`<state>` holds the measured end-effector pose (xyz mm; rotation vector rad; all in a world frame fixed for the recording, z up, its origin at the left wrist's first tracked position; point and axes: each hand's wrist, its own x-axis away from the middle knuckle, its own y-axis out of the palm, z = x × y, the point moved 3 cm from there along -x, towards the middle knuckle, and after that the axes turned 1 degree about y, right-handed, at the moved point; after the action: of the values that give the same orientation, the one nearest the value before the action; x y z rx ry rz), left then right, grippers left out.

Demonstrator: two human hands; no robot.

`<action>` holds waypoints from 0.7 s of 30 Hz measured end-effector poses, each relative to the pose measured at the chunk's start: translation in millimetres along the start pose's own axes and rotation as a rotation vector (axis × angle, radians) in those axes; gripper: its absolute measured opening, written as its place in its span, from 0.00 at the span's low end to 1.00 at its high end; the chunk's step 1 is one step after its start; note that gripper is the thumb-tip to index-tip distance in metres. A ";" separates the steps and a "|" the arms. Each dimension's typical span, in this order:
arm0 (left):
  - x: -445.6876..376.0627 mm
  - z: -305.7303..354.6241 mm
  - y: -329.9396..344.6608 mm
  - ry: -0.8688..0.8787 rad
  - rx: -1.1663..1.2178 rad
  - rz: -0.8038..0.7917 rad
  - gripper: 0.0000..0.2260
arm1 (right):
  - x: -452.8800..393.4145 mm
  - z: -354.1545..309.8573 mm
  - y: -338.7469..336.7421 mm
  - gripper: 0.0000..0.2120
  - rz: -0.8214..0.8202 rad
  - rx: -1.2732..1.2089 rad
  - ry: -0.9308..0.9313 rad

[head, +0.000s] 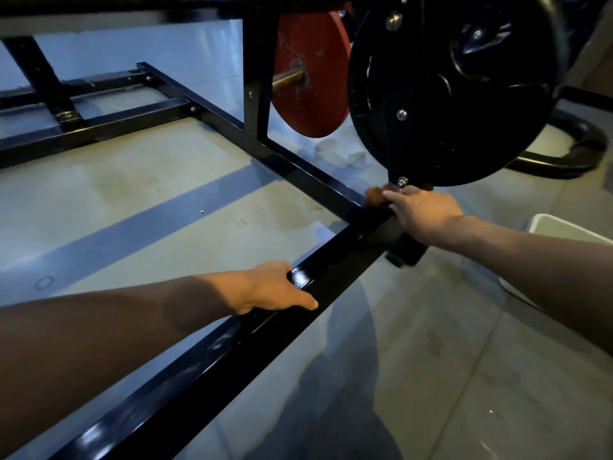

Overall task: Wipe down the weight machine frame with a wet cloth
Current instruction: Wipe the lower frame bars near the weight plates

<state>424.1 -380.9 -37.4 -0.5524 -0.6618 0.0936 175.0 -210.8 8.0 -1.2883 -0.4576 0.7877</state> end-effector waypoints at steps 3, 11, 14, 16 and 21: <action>-1.3 -0.6 1.1 0.019 -0.020 0.047 0.11 | -10.1 15.0 -2.7 0.19 -0.038 -0.054 0.142; -15.5 24.7 1.2 0.086 -0.080 0.172 0.15 | 80.8 -102.8 -20.1 0.22 -0.021 -0.441 -0.456; -18.1 22.4 -1.3 0.031 -0.086 0.210 0.15 | 62.4 -75.7 -12.2 0.23 0.065 -0.294 -0.581; -19.1 16.9 -2.3 0.028 -0.060 0.211 0.19 | 28.9 -37.2 -1.2 0.22 0.079 -0.162 -0.384; -15.7 9.6 -2.6 0.042 -0.065 0.200 0.24 | -18.2 25.2 -1.1 0.22 -0.026 -0.013 0.157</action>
<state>405.6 -382.7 -38.6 -0.6806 -0.5693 0.2476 145.6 -207.4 17.4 -1.3421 -0.3533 0.6575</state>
